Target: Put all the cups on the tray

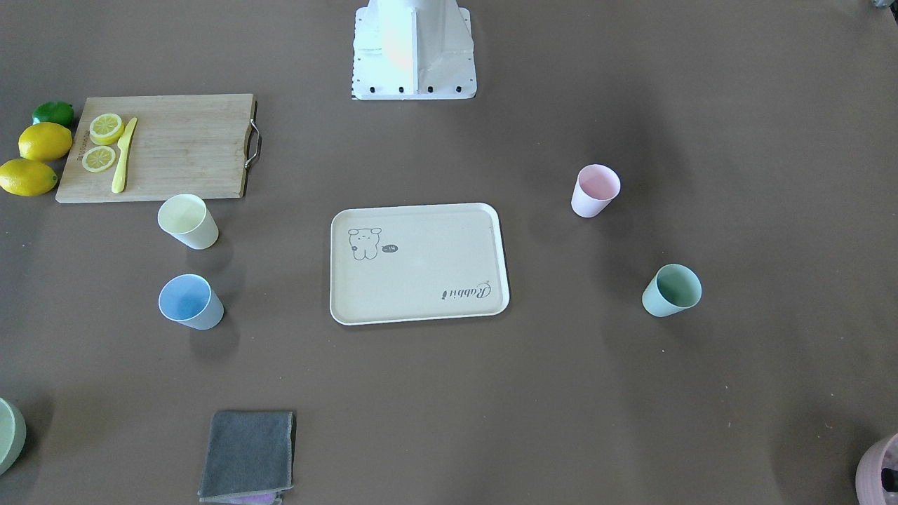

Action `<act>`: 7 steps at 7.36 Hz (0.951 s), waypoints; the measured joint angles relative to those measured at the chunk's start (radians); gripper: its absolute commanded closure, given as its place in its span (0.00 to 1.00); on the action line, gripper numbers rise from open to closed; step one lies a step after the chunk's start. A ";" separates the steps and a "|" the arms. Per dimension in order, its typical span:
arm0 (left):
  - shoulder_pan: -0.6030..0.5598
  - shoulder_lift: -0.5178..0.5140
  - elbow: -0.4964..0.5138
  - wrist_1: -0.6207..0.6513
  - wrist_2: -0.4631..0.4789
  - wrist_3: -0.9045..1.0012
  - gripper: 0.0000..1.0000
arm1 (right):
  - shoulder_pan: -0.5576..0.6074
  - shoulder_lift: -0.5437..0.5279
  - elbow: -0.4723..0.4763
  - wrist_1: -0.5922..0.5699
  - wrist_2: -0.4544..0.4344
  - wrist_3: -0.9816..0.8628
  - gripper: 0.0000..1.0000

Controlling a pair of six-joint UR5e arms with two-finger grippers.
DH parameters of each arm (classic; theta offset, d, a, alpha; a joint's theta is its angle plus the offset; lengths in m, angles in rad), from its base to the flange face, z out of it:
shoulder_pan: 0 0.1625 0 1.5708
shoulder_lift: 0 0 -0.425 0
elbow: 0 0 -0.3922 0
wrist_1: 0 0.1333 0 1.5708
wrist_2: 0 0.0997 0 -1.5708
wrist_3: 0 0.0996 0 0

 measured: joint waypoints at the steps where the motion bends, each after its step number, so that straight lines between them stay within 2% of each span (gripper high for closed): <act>1: 0.000 0.000 0.000 0.000 0.001 0.000 0.02 | 0.000 0.000 0.000 0.000 0.000 0.000 0.00; 7: 0.014 -0.015 -0.032 -0.017 -0.010 -0.009 0.02 | 0.000 0.001 0.000 -0.001 0.001 0.003 0.00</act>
